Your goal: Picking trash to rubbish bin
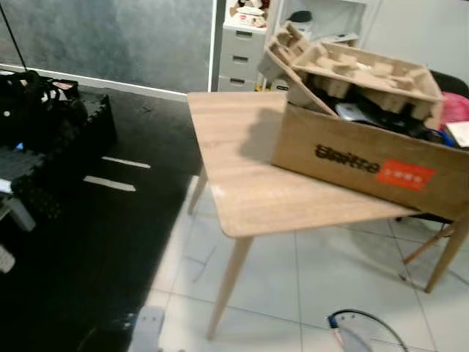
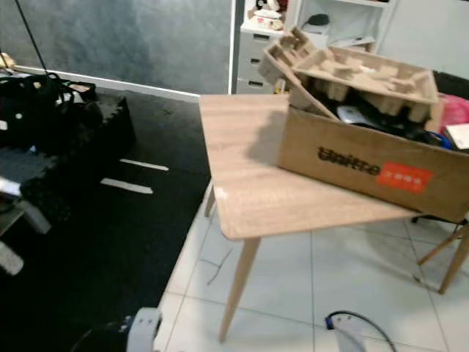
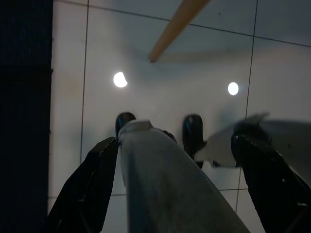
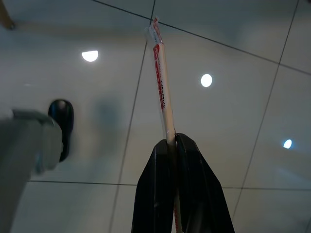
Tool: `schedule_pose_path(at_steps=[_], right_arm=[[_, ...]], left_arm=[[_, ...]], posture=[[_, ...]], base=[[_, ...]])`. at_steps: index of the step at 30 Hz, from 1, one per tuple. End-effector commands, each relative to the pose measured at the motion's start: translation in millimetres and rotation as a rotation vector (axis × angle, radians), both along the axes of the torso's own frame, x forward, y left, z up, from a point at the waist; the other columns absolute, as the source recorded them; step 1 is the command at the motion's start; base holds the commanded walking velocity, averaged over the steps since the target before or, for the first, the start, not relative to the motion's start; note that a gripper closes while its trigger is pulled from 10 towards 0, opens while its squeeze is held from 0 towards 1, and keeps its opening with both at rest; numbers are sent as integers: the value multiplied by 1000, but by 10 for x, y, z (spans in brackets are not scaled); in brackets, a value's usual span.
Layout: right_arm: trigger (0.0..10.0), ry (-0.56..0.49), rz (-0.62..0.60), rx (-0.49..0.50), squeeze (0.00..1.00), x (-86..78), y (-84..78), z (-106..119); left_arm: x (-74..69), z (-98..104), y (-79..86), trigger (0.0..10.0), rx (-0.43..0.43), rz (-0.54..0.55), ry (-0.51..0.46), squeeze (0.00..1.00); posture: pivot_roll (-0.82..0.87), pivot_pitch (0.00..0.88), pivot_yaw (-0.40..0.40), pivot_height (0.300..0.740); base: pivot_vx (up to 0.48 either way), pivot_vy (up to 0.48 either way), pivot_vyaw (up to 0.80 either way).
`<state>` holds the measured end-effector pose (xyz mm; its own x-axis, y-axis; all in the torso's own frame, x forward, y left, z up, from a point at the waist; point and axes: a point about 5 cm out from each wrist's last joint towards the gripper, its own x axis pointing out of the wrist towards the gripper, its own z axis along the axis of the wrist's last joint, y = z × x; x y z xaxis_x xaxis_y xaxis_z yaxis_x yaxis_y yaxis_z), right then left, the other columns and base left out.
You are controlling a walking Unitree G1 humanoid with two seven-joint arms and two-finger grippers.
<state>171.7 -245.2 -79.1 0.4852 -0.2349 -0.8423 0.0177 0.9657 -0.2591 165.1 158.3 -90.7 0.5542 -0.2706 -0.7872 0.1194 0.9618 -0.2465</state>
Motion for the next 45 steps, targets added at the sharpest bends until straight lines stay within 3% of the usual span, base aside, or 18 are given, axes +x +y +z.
schedule_pose_path(at_steps=[1,13,24,45], right_arm=[[10000,16,-36,-18,0,-71,-115,2],[10000,36,-34,-21,0,-135,-131,-21],[10000,32,-46,-22,0,-145,-136,-23],[10000,-39,-73,-37,0,31,-197,77]], left_arm=[[-27,-14,-21,10000,0,-12,13,0],[-85,-42,-26,10000,2,-1,38,0],[-88,-42,-17,10000,-3,-4,43,0],[-70,-35,-24,10000,-7,-5,41,0]], posture=[[61,52,-74,740],[60,68,-78,740],[58,68,-72,740],[58,62,-70,740]], base=[[244,0,0],[0,0,0],[0,-450,0],[0,-460,0]])
